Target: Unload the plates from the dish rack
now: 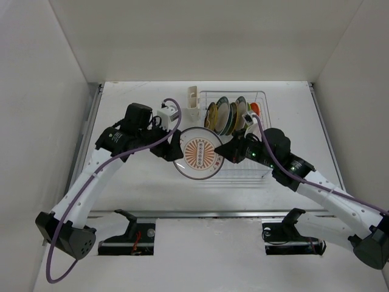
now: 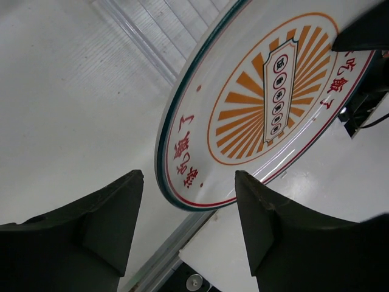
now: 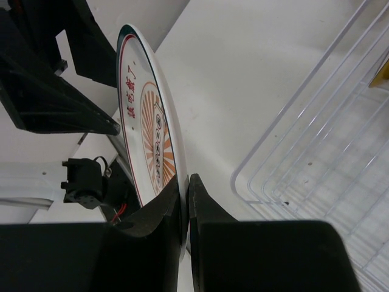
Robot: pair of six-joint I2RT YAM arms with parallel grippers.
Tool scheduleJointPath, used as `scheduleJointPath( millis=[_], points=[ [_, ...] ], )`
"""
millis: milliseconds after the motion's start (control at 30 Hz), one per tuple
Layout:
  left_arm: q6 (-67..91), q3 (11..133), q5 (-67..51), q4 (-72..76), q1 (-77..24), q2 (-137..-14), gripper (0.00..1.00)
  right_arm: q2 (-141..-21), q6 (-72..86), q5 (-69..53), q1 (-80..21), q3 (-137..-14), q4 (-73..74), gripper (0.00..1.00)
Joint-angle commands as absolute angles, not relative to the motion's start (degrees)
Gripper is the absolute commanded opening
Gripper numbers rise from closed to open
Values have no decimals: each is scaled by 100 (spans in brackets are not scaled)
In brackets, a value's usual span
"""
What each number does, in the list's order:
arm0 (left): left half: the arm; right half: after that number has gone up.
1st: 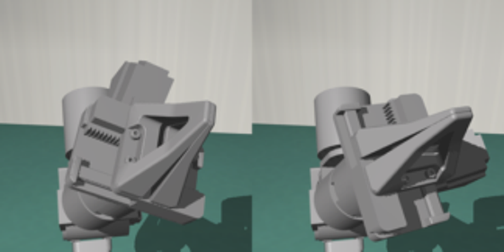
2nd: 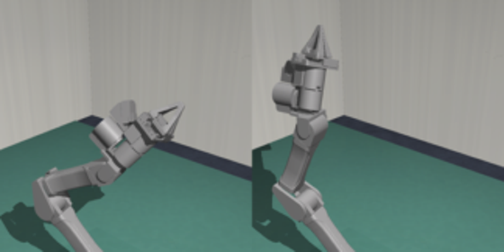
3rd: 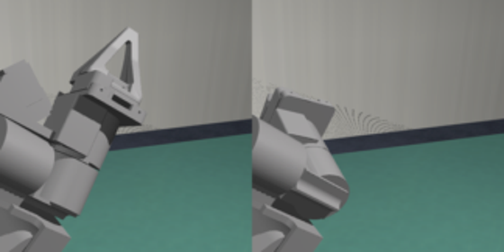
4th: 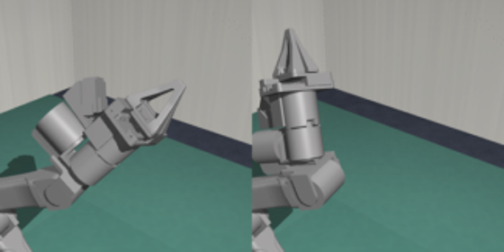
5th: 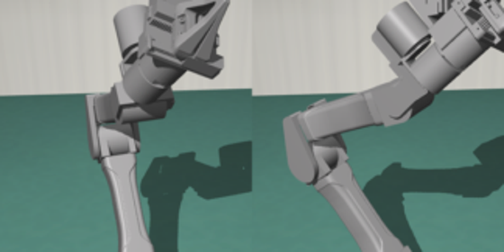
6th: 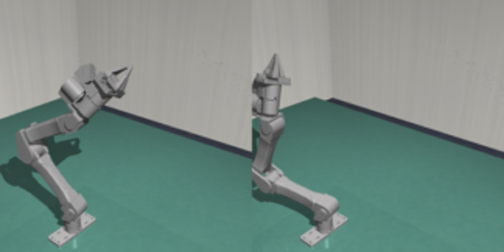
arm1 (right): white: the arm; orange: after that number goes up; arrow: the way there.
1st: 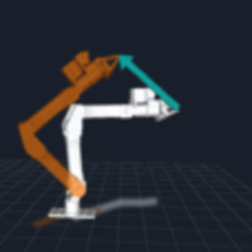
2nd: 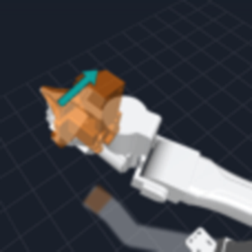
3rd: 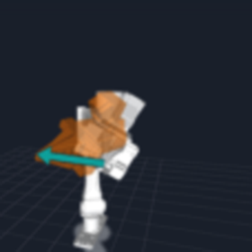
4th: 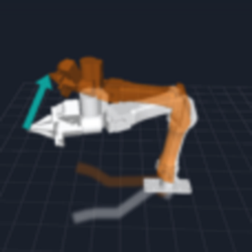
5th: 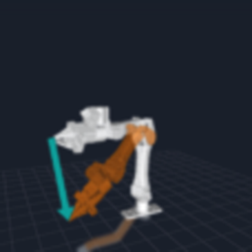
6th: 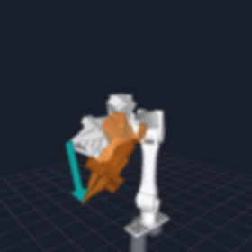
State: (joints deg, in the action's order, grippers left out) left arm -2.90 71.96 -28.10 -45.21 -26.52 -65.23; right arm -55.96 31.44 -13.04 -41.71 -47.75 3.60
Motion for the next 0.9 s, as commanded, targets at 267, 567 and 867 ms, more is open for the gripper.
scheduleJointPath(
  millis=[267, 567, 867],
  points=[
    [-281, 7216, -3410, -4350, -2514, -6583, 0, -5519, 3261, -1538, -4228, -4658, -633, 0],
    [-404, 7102, -3410, -4403, -2514, -6530, 0, -5687, 3261, -1424, -4280, -4605, -738, 0],
    [-71, 7295, -3560, -4535, -2514, -6583, 0, -6529, 3209, -738, -4280, -5150, -176, 47]
  ],
)
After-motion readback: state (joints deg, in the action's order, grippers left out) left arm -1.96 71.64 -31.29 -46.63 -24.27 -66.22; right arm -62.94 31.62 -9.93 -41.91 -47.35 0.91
